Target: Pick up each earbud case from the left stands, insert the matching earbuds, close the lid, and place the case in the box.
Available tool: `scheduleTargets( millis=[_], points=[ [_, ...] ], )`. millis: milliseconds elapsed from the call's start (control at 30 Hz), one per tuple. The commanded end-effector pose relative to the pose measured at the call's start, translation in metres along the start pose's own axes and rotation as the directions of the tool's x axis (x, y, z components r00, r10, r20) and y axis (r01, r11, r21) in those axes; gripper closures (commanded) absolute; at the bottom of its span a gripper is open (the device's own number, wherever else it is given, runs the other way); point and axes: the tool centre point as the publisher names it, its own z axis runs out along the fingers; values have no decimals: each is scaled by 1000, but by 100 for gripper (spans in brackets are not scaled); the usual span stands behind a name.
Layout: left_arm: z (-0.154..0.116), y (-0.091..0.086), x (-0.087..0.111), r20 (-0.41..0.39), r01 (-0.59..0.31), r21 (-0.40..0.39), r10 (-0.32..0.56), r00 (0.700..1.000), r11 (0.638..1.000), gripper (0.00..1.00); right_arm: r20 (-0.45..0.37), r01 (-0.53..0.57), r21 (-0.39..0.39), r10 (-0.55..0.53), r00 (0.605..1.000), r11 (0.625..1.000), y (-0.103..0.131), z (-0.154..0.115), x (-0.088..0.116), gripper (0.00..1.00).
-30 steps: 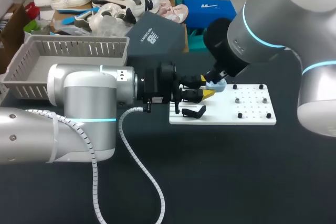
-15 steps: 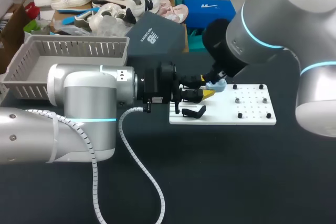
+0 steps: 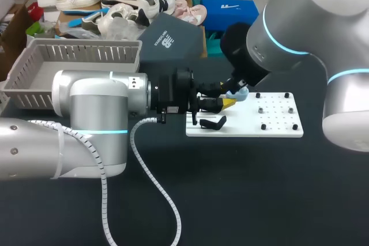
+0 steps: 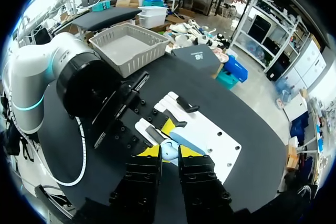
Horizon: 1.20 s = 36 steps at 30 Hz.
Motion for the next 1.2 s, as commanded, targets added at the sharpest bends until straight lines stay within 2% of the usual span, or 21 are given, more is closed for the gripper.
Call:
scheduleTargets(
  millis=[33, 700, 733, 767, 833, 1033, 1200],
  points=[
    [0, 0, 1, 3, -1, -2, 1, 1000, 1000, 100, -8, 3, -4, -3, 1000, 1000, -1, 4, -2, 100],
    [0, 0, 1, 3, -1, -2, 1, 1000, 1000, 100, -22, 5, -7, -5, 1000, 1000, -1, 7, -2, 100],
    [0, 0, 1, 3, -1, -2, 1, 1000, 1000, 100, -22, 8, -10, -8, 1000, 1000, -1, 7, -2, 99],
    [0, 0, 1, 3, -1, -2, 1, 1000, 1000, 100, -23, 10, -10, -10, 1000, 1000, -1, 7, -2, 93],
    [0, 0, 1, 3, -1, -2, 1, 1000, 1000, 100, -24, 10, -10, -10, 1000, 1000, 0, 7, -2, 88],
    [0, 0, 1, 3, -1, -2, 1, 1000, 1000, 100, -23, 4, -10, -4, 1000, 1000, -1, 7, -2, 84],
    [0, 0, 1, 3, -1, -2, 1, 1000, 1000, 100, -22, 4, -9, -4, 1000, 1000, 0, 6, -2, 76]
  ],
)
